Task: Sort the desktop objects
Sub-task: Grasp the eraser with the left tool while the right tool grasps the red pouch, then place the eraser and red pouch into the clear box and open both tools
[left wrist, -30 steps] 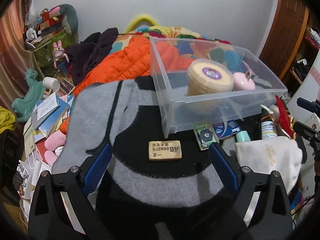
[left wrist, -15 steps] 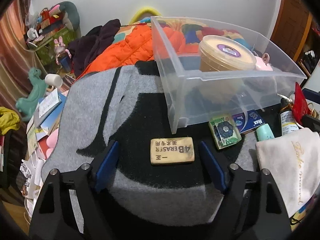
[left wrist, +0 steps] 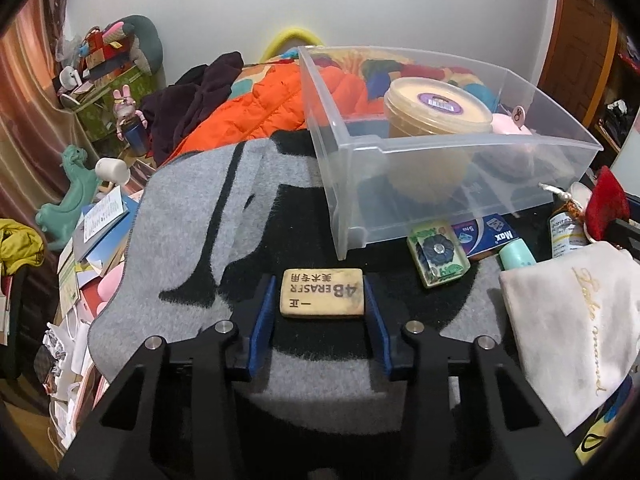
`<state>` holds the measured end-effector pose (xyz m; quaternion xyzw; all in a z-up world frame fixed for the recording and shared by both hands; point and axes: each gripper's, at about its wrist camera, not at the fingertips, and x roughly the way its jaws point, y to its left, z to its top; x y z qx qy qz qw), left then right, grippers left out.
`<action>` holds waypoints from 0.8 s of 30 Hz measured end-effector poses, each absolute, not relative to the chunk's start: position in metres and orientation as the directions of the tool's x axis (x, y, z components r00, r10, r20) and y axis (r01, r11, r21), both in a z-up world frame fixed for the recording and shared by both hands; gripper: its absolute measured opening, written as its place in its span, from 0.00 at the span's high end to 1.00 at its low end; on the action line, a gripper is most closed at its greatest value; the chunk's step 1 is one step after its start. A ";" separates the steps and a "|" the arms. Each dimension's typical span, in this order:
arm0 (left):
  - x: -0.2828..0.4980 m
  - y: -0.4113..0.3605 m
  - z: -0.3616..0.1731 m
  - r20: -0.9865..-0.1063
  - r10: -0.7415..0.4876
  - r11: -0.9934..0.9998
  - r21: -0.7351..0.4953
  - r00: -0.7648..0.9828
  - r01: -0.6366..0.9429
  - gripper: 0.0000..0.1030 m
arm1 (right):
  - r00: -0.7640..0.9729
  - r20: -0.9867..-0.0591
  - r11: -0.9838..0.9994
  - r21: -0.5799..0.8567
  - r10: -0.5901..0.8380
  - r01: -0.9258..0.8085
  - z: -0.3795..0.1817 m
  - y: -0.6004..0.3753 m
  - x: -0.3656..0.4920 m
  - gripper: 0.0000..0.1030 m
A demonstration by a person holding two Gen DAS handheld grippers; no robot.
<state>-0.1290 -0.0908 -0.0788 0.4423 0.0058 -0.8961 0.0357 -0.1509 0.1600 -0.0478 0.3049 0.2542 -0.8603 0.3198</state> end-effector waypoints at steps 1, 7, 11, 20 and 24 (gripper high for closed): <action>-0.127 -0.091 -0.078 -0.791 -0.055 -0.998 0.017 -0.610 0.068 0.60 | -0.610 -0.684 -0.668 -0.237 -0.401 0.705 -0.045 0.163 -0.150 0.80; -0.114 -0.093 -0.069 -0.778 -0.064 -0.997 0.016 -0.625 0.082 0.61 | -0.630 -0.658 -0.672 -0.246 -0.413 0.698 -0.032 0.172 -0.140 0.86; -0.105 -0.097 -0.057 -0.766 -0.058 -0.996 0.001 -0.640 0.090 0.61 | -0.643 -0.635 -0.678 -0.245 -0.428 0.693 -0.024 0.175 -0.133 0.87; -0.084 -0.090 -0.017 -0.688 -0.045 -0.998 -0.004 -0.724 0.066 0.61 | -0.663 -0.582 -0.708 -0.198 -0.471 0.677 0.003 0.183 -0.133 0.87; -0.083 -0.083 -0.003 -0.659 -0.028 -0.999 -0.007 -0.752 0.043 0.61 | -0.666 -0.564 -0.727 -0.160 -0.489 0.668 0.014 0.185 -0.144 0.87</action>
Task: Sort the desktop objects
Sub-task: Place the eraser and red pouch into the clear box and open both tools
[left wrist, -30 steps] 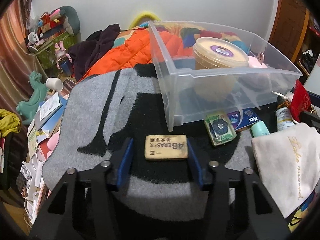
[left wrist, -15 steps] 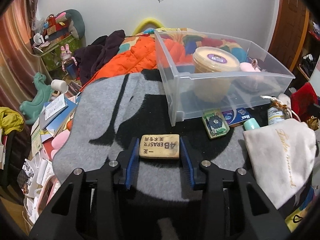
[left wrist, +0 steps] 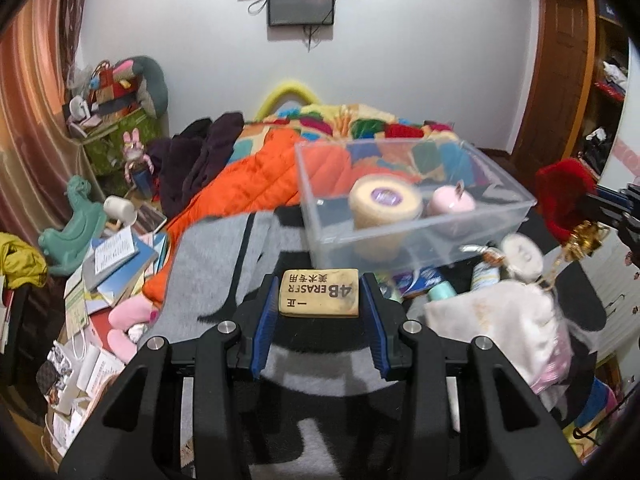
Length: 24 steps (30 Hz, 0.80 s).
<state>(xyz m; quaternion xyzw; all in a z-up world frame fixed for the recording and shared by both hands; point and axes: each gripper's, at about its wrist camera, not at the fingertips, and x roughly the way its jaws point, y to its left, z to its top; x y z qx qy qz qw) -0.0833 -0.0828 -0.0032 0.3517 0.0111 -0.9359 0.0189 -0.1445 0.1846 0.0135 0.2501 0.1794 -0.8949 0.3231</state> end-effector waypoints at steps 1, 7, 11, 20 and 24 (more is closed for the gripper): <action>-0.084 -0.081 0.001 -0.649 -0.023 -0.999 -0.009 -0.761 0.038 0.61 | -0.671 -0.556 -0.734 -0.150 -0.491 0.662 0.016 0.185 -0.149 0.87; -0.100 -0.076 0.018 -0.617 0.009 -0.999 -0.037 -0.787 0.018 0.61 | -0.677 -0.531 -0.764 -0.084 -0.509 0.639 0.025 0.186 -0.171 0.87; -0.115 -0.071 0.023 -0.602 0.022 -0.999 -0.048 -0.798 0.009 0.61 | -0.683 -0.518 -0.781 -0.046 -0.514 0.623 0.025 0.184 -0.185 0.87; -0.159 -0.046 0.025 -0.613 0.130 -0.990 -0.119 -0.779 -0.071 0.61 | -0.673 -0.543 -0.804 0.008 -0.503 0.594 0.008 0.171 -0.224 0.87; -0.174 -0.027 0.019 -0.625 0.152 -0.988 -0.113 -0.766 -0.104 0.61 | -0.672 -0.560 -0.814 0.006 -0.484 0.581 -0.003 0.170 -0.234 0.87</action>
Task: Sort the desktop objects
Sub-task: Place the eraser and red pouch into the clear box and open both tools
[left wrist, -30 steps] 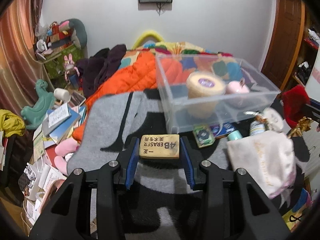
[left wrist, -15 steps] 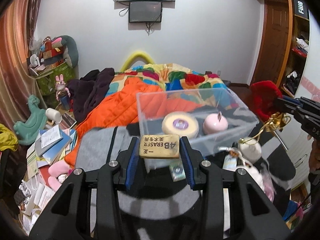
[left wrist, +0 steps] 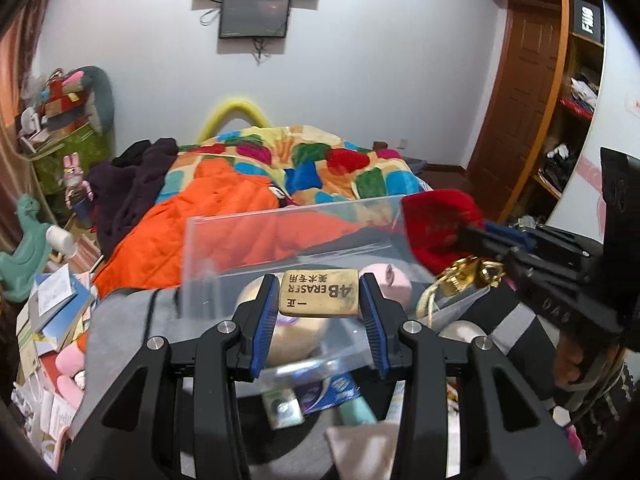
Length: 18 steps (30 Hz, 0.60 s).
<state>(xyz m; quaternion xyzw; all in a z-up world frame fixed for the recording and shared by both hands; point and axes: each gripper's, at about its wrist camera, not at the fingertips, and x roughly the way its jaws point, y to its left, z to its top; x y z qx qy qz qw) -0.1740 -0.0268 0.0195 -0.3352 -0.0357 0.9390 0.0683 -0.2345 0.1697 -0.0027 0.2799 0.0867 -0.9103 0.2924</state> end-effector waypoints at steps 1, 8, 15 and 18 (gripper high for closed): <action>-0.178 -0.022 0.016 -0.631 0.156 -0.988 -0.111 -0.760 -0.110 0.61 | -0.669 -0.565 -0.814 0.008 -0.482 0.580 -0.005 0.170 -0.237 0.87; -0.198 -0.003 -0.005 -0.678 0.168 -0.986 -0.109 -0.716 -0.127 0.61 | -0.654 -0.599 -0.813 -0.007 -0.462 0.582 -0.024 0.171 -0.247 0.87; -0.203 0.001 -0.010 -0.680 0.152 -0.988 -0.077 -0.717 -0.137 0.61 | -0.639 -0.624 -0.802 -0.032 -0.450 0.596 -0.035 0.170 -0.243 0.83; -0.204 0.003 -0.012 -0.686 0.156 -0.987 -0.072 -0.711 -0.147 0.61 | -0.639 -0.627 -0.801 -0.038 -0.446 0.597 -0.036 0.170 -0.241 0.82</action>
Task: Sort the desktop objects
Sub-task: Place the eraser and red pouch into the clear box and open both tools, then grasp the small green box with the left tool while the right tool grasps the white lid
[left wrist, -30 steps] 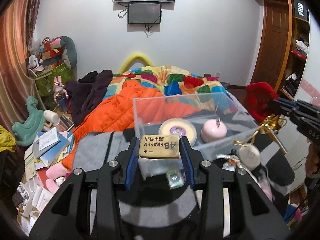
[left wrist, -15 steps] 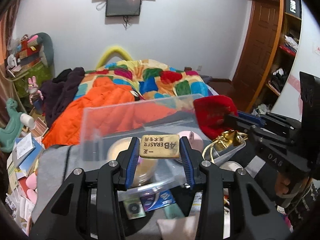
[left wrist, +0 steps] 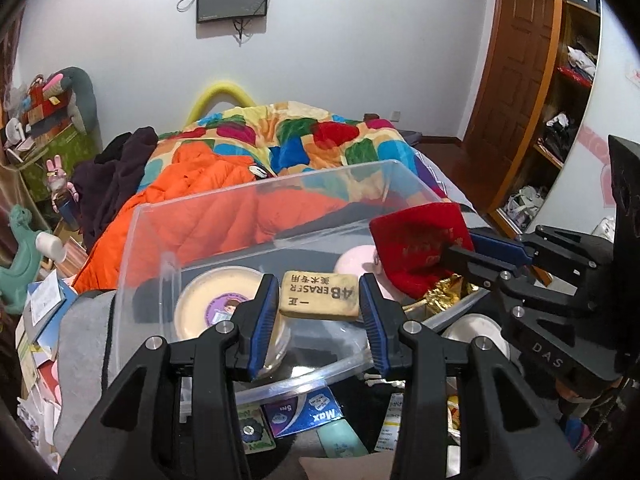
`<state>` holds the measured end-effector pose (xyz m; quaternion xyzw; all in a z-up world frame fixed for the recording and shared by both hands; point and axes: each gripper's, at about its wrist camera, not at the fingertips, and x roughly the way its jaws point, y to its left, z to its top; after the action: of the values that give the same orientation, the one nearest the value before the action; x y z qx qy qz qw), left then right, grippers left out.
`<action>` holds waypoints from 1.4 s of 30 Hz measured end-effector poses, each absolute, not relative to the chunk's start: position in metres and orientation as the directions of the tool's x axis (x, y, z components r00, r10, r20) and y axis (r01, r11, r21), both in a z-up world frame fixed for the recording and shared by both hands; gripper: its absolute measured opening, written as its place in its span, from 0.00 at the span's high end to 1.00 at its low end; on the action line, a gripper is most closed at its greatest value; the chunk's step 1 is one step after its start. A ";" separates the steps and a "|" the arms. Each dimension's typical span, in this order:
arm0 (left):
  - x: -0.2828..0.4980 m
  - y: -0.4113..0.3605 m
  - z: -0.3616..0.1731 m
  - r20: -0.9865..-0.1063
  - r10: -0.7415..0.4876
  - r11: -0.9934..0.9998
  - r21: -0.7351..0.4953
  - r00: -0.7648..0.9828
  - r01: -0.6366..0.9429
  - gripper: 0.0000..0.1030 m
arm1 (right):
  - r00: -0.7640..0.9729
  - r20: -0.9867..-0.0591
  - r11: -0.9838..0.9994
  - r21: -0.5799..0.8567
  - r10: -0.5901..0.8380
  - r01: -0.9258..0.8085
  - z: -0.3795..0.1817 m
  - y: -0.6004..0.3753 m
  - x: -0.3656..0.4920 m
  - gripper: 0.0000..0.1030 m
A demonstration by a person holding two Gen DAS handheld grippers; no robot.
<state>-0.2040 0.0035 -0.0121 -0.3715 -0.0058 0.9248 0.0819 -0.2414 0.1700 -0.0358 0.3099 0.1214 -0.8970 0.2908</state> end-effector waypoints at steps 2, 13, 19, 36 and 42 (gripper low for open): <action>-0.204 0.004 -0.014 -0.691 0.148 -0.987 -0.064 -0.708 -0.144 0.61 | -0.637 -0.627 -0.800 -0.036 -0.449 0.599 -0.036 0.170 -0.241 0.81; -0.185 0.004 -0.004 -0.690 0.143 -0.987 -0.048 -0.710 -0.152 0.57 | -0.630 -0.626 -0.796 -0.025 -0.460 0.605 -0.028 0.185 -0.227 0.76; -0.158 -0.006 0.000 -0.690 0.110 -0.991 -0.018 -0.715 -0.135 0.54 | -0.639 -0.616 -0.797 -0.030 -0.460 0.603 -0.022 0.199 -0.214 0.64; -0.124 -0.047 -0.020 -0.729 0.023 -1.000 -0.005 -0.684 -0.029 0.54 | -0.600 -0.663 -0.787 -0.027 -0.447 0.617 -0.034 0.216 -0.186 0.58; -0.129 -0.052 -0.044 -0.773 0.024 -1.000 -0.008 -0.634 -0.027 0.54 | -0.573 -0.687 -0.767 -0.036 -0.447 0.641 -0.048 0.211 -0.178 0.52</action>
<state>-0.1291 -0.0523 -0.0437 -0.4275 0.0021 0.9039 0.0142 -0.1777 0.2115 -0.0481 0.3419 0.1417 -0.8755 0.3107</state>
